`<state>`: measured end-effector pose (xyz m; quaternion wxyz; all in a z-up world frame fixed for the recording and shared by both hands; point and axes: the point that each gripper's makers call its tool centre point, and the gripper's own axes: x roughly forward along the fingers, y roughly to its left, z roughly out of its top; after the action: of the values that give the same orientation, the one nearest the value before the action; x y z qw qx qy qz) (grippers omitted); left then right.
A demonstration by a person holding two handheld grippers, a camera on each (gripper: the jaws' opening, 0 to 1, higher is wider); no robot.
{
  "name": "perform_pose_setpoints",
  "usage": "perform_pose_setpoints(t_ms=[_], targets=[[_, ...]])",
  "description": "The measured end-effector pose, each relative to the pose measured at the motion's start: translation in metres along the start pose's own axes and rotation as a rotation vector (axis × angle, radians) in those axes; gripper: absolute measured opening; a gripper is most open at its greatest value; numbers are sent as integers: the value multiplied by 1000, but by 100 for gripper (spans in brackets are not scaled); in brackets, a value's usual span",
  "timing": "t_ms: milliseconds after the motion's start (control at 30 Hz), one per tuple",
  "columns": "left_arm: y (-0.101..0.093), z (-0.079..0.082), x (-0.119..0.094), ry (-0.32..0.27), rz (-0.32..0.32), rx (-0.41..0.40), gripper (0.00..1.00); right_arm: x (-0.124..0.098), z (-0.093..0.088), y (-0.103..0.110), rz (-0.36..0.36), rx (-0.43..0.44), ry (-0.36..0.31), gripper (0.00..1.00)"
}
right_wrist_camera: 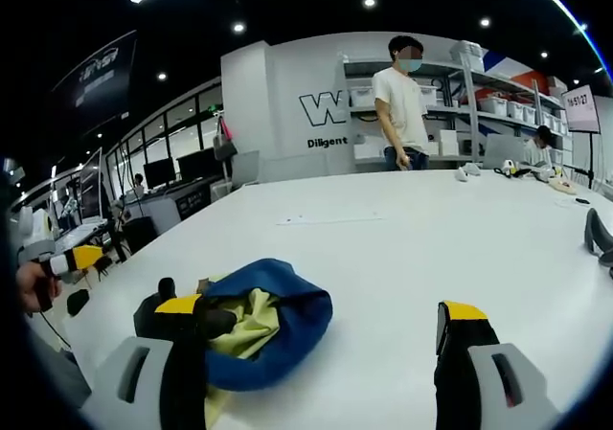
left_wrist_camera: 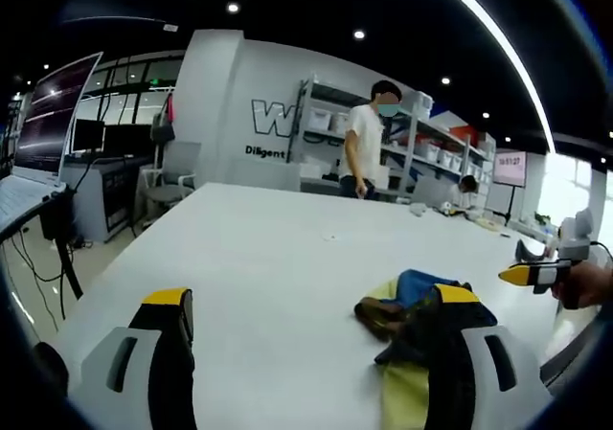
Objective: Fold the garment on the visible template until the final outline fits inside the template.
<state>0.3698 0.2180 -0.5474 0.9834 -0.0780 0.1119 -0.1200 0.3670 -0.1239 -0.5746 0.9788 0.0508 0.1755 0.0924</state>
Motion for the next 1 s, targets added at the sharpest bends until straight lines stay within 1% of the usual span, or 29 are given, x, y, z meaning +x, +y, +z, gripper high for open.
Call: perform_pose_setpoints(t_ms=[200,367,400,467,533,600,667,800,867,933,1000], targets=[[-4,-5,-1,22,-13,18,94,-1,0,-2,-8,-2,2,99],[-8,-12,-2,48,-23,60,93,-3,2,-3,-13,9,-5,99],[-13,-13,-1,53,-39,69,92,-3,1,-3,-13,11,-2,98],[-16,-15,-1,58,-50,79,91,-3,1,-2,-11,17,-1,98],[-24,-22,0,89,-84,93,90,-3,2,-2,-12,8,-4,98],[-31,-26,1,103,-114,97,85,-3,2,-1,-11,6,-3,97],[-36,-29,1,110,-136,124,82,-3,2,-1,-9,9,-1,96],[-42,-31,2,113,-161,124,80,-3,2,0,1,19,-3,95],[-49,-34,6,133,-187,115,77,-2,2,0,3,2,0,95],[-55,-35,10,152,-210,117,75,-1,1,4,20,11,9,95],[-61,-36,15,173,-237,141,72,0,-1,6,25,3,14,95]])
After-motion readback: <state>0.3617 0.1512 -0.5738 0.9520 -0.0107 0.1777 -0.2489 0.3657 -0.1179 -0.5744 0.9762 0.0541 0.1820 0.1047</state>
